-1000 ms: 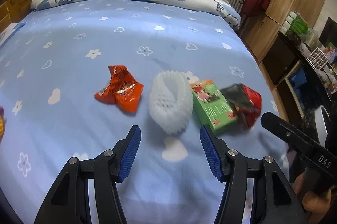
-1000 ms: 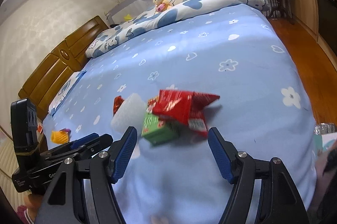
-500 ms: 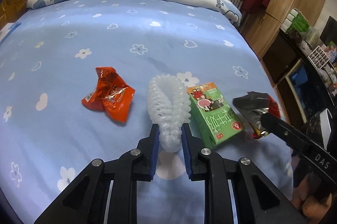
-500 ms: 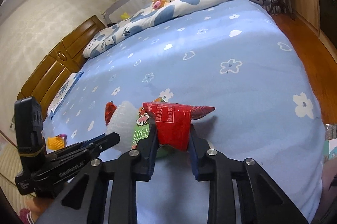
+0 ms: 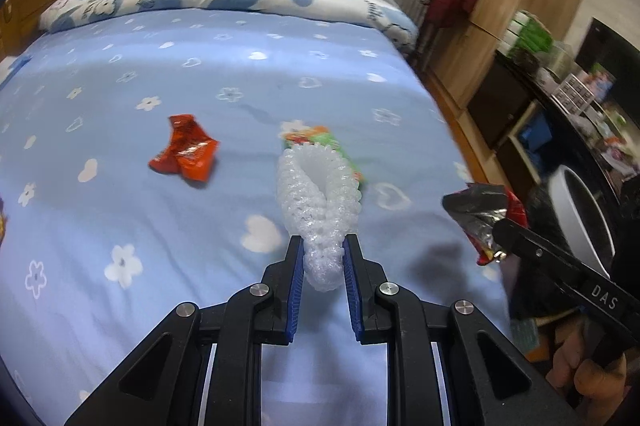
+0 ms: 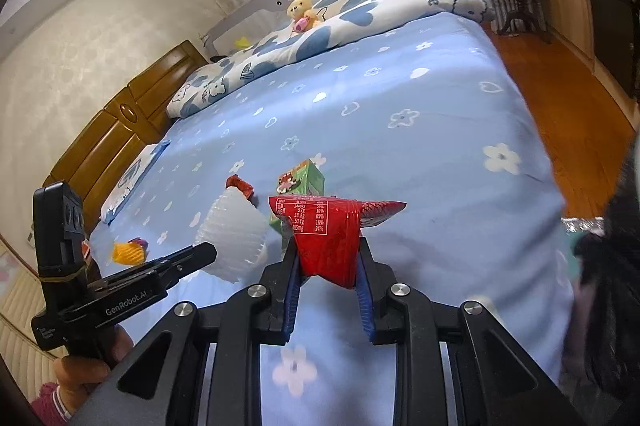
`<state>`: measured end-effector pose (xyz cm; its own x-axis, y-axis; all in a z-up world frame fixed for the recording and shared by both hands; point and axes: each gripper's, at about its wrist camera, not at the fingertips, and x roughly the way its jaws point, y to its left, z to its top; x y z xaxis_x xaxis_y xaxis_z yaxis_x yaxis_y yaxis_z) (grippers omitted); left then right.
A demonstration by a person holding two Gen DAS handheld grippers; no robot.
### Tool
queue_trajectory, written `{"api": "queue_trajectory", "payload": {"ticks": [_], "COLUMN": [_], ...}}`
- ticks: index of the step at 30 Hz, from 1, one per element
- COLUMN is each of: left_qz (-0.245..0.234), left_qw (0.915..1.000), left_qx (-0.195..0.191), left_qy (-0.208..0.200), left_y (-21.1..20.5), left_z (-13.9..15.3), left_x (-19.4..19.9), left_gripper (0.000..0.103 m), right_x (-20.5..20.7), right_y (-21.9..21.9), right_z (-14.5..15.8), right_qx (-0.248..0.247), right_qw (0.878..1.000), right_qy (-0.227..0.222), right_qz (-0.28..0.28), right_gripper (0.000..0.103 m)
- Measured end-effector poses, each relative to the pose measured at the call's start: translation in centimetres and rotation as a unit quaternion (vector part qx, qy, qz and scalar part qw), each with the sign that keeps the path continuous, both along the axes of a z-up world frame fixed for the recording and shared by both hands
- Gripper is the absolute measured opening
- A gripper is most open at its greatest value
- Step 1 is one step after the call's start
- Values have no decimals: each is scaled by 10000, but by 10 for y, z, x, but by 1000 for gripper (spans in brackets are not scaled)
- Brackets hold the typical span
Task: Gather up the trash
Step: 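Carry the white foam net and red snack bag in both tools over the bin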
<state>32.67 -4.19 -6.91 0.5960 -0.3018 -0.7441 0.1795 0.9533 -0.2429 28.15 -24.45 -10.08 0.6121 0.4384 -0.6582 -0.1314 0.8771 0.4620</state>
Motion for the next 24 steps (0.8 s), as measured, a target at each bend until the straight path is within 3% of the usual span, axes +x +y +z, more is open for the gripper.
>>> {"api": "queue_trajectory", "payload": {"ticks": [12, 24], "left_qz": [-854, -1471], "left_qw": [9961, 9881], "left_qx": [19, 53], "left_qy": [-237, -446], "left_y": [-50, -92], "left_z": [34, 58], "left_x": [-49, -66], "left_gripper": [18, 18], "right_x": [-67, -108], "right_y": [-44, -90], "right_z": [30, 64], "right_qx": [50, 27], "right_qw": [9991, 9955], "right_qy": [-188, -508], "right_qz": [-388, -794], "right_gripper": [25, 25]}}
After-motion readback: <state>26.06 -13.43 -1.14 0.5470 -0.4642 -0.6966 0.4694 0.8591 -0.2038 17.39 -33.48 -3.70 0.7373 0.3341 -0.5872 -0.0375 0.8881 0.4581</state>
